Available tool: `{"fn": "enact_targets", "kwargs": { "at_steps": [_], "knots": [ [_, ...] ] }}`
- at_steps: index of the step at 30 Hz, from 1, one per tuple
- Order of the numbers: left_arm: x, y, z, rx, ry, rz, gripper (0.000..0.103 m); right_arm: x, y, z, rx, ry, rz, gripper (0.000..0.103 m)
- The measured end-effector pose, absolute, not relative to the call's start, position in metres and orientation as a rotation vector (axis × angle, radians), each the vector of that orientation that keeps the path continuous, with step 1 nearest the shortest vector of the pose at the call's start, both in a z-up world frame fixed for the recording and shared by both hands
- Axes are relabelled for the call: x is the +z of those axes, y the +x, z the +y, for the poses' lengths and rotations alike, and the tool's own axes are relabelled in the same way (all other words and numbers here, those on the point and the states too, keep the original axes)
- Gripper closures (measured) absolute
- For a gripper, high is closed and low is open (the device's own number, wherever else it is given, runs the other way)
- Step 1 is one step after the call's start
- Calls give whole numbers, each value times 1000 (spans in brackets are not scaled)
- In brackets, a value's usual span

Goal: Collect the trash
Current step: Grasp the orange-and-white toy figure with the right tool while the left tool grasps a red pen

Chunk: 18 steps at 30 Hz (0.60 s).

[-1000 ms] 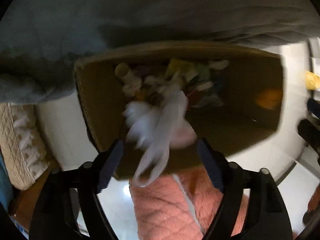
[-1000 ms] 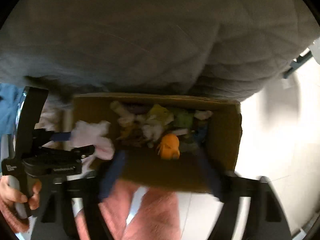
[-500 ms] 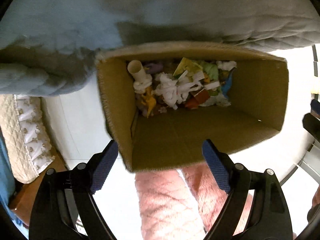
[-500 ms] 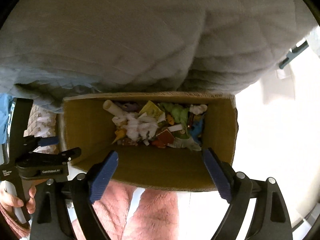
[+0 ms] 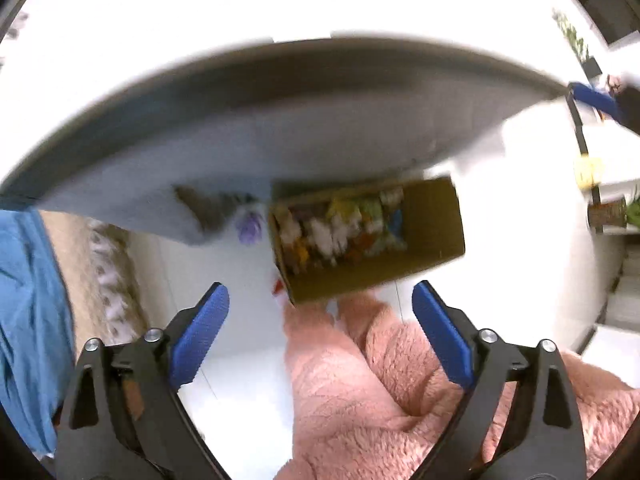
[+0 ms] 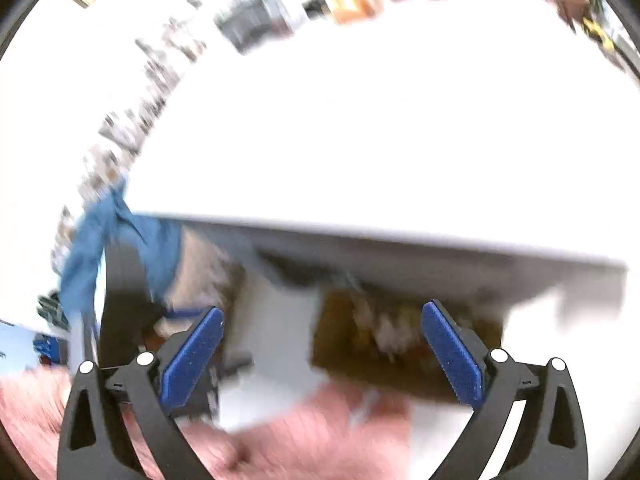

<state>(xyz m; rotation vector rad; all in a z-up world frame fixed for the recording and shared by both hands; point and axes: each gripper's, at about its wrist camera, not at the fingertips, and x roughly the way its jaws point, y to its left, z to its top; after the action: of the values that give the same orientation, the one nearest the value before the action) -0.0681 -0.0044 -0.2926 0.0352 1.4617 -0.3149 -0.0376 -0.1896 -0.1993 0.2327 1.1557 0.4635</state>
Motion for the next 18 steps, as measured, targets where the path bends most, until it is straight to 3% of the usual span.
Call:
{"fn": "enact_targets", "kwargs": {
  "at_steps": [4, 13, 15, 16, 18],
  "knots": [
    [-254, -54, 24, -269, -49, 1368, 12, -168, 49, -174, 390, 254, 998, 5],
    [-225, -38, 88, -108, -120, 1267, 12, -201, 245, -144, 65, 408, 1040, 6],
    [-226, -39, 101, -86, -115, 1279, 12, -212, 271, -139, -19, 392, 1073, 12],
    [-227, -39, 109, -75, -115, 1283, 12, -217, 278, -139, -51, 378, 1086, 21],
    [-227, -39, 120, -59, -118, 1289, 12, -228, 294, -137, -93, 358, 1123, 23]
  ]
}}
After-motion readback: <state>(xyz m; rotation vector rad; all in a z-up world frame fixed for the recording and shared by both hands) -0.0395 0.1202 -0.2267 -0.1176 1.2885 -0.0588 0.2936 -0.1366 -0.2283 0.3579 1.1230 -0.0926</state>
